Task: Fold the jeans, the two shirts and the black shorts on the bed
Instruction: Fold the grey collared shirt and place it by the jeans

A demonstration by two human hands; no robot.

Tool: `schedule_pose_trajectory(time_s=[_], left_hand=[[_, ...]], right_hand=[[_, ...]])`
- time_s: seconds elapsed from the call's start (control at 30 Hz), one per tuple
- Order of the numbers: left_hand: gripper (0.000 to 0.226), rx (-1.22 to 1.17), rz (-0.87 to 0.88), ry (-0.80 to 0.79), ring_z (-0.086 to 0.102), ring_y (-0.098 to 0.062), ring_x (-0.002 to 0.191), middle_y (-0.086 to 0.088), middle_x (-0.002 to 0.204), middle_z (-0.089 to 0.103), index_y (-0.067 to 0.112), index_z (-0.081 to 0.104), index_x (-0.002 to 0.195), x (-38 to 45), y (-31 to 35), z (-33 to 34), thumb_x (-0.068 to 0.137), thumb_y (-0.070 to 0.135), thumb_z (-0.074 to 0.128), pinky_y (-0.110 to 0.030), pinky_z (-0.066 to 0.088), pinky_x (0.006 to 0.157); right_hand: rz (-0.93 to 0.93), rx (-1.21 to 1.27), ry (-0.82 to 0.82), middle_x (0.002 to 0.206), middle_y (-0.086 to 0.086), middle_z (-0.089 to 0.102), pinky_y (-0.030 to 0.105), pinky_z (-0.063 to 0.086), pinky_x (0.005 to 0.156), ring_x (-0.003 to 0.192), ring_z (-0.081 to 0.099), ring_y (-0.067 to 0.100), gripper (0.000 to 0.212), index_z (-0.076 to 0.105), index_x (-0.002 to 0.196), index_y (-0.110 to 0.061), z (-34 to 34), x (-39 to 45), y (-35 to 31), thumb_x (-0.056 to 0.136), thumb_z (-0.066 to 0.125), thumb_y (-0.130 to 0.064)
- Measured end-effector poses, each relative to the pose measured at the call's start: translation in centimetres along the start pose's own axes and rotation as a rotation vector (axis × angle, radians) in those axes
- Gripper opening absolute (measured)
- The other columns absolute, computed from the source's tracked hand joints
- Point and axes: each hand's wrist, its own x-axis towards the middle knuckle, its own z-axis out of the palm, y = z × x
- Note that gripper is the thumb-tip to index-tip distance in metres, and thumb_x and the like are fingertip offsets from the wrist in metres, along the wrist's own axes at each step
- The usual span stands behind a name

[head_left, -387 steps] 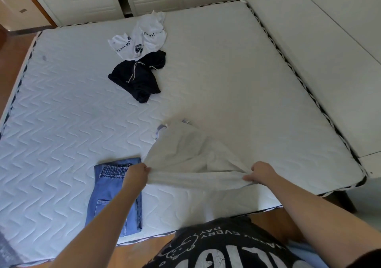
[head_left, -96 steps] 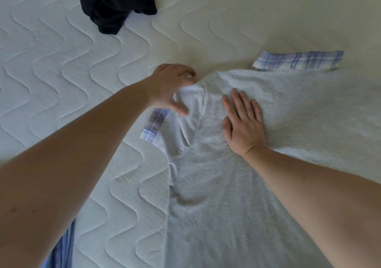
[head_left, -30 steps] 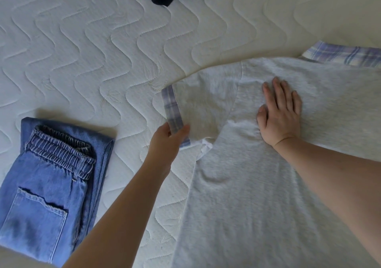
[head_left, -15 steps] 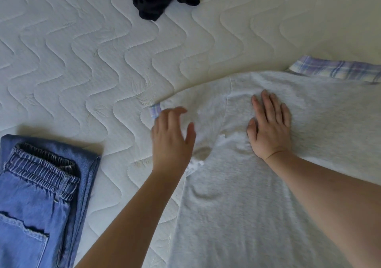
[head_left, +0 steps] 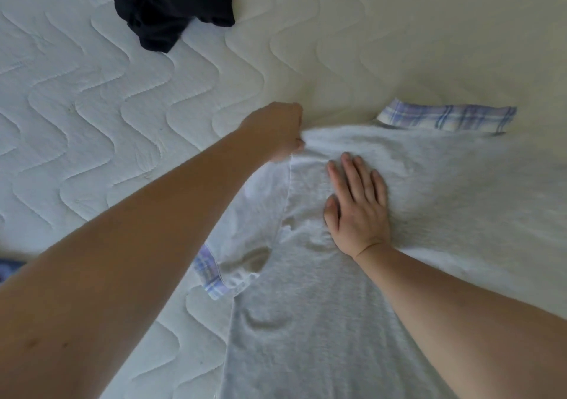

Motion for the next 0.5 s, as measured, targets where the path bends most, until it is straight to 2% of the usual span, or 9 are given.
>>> schedule_pose_trajectory(time_s=[0.1, 0.2, 0.3, 0.4, 0.5], left_hand=[[0.031, -0.097, -0.009, 0.109, 0.058, -0.021, 0.071, -0.004, 0.089, 0.062, 0.017, 0.047, 0.101, -0.2, -1.1, 0.6, 0.09, 0.036, 0.068, -0.034, 0.044, 0.065], [0.036, -0.142, -0.007, 0.17, 0.061, -0.022, 0.075, -0.001, 0.087, 0.065, 0.019, 0.052, 0.106, -0.7, -1.6, 2.0, 0.09, 0.048, 0.063, -0.039, 0.052, 0.072], [0.043, -0.104, 0.003, 0.164, 0.058, -0.02, 0.08, 0.003, 0.087, 0.059, 0.018, 0.053, 0.103, -1.0, -1.5, 3.3, 0.094, 0.06, 0.047, -0.038, 0.047, 0.071], [0.038, -0.199, -0.021, 0.173, 0.055, -0.021, 0.079, 0.004, 0.077, 0.052, 0.016, 0.052, 0.09, -1.0, -1.9, 3.9, 0.103, 0.048, 0.036, -0.032, 0.035, 0.067], [0.029, -0.241, -0.059, 0.205, 0.053, -0.022, 0.079, 0.005, 0.072, 0.049, 0.017, 0.053, 0.086, -0.8, -2.3, 3.9, 0.103, 0.038, 0.045, -0.03, 0.034, 0.067]], right_hand=[[0.003, -0.004, -0.016, 0.162, 0.006, 0.02, 0.047, 0.012, 0.121, 0.151, 0.012, 0.021, 0.06, 0.029, 0.154, -0.019, 0.0, 0.0, 0.0, 0.095, 0.033, -0.032], [0.003, 0.0, -0.027, 0.163, 0.005, 0.018, 0.047, 0.01, 0.122, 0.151, 0.01, 0.021, 0.061, 0.028, 0.154, -0.019, 0.0, 0.1, 0.0, 0.095, 0.031, -0.034], [0.002, -0.009, -0.029, 0.163, 0.006, 0.017, 0.047, 0.01, 0.122, 0.151, 0.01, 0.021, 0.061, 0.027, 0.154, -0.019, 0.0, 0.0, 0.0, 0.096, 0.03, -0.035], [-0.003, -0.007, -0.029, 0.163, 0.006, 0.017, 0.047, 0.01, 0.122, 0.151, 0.01, 0.021, 0.06, 0.027, 0.154, -0.02, 0.0, 0.0, 0.0, 0.096, 0.029, -0.036], [-0.005, 0.0, -0.026, 0.163, 0.006, 0.017, 0.047, 0.011, 0.121, 0.151, 0.01, 0.022, 0.06, 0.025, 0.154, -0.02, 0.0, 0.0, 0.0, 0.096, 0.027, -0.037]])
